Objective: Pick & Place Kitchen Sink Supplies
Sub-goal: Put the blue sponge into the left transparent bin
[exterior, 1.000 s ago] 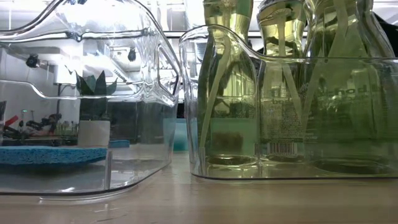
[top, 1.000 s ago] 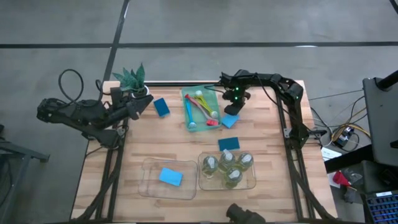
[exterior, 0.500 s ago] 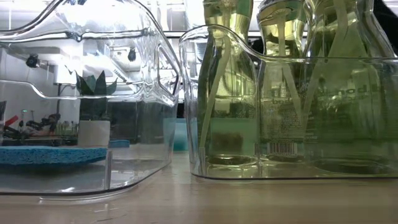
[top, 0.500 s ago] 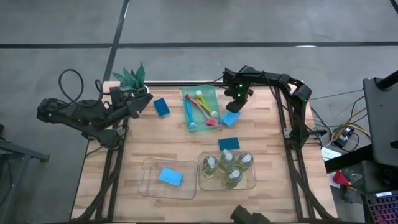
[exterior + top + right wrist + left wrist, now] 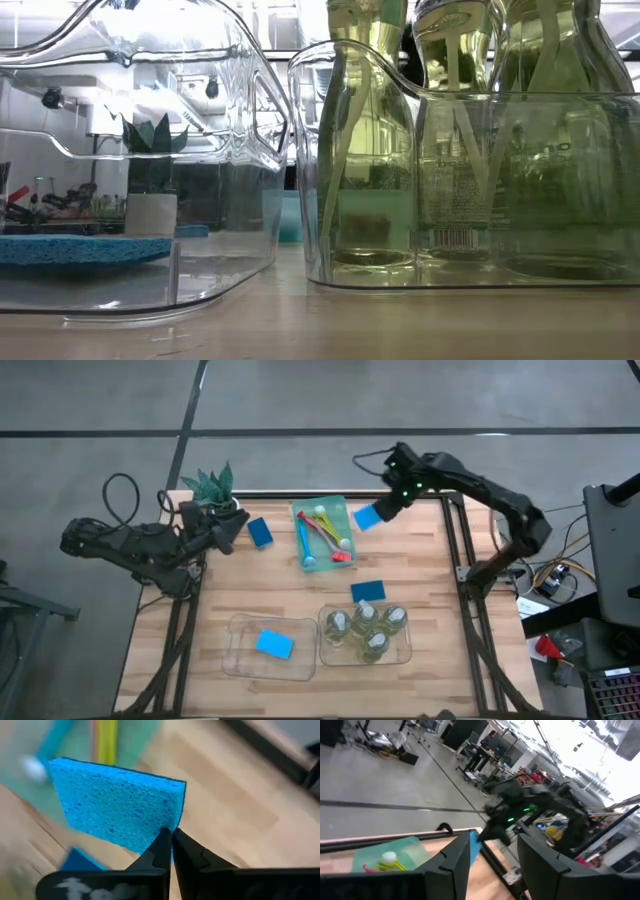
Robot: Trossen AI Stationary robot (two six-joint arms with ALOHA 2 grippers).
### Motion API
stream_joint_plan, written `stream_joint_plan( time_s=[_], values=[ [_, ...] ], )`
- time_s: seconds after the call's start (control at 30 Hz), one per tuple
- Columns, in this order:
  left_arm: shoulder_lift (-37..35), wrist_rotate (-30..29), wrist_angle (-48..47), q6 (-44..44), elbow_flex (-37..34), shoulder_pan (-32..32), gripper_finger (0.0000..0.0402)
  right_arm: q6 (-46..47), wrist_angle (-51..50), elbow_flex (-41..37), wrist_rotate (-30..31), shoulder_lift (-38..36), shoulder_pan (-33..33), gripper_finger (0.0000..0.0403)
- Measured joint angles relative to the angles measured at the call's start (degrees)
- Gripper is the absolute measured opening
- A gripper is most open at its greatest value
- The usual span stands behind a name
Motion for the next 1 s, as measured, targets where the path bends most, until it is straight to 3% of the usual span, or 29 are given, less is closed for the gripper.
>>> stream_joint_plan(
  time_s=[0.23,0.43,0.77,0.87,1.0],
  values=[
    [2.37,-0.93,0.03,1.18,0.0,0.68,0.0154,9.2,11.42,0.02,0.35,-10.01,3.47,0.0008],
    [4.25,-0.86,0.02,2.13,0.0,0.8,0.0154,14.18,23.25,0.09,0.72,-14.21,8.79,0.0008],
    [6.98,1.24,4.84,14.66,0.0,0.9,0.0154,5.64,45.36,0.11,9.44,-12.37,22.53,0.0008],
    [7.59,5.05,10.57,20.13,0.0,0.89,0.0154,5.65,49.72,0.11,11.27,-10.71,23.98,0.0008],
    [8.33,5.93,14.59,25.2,0.0,0.88,0.0154,5.98,53.5,0.11,11.55,-8.6,25.23,0.0008]
  ],
)
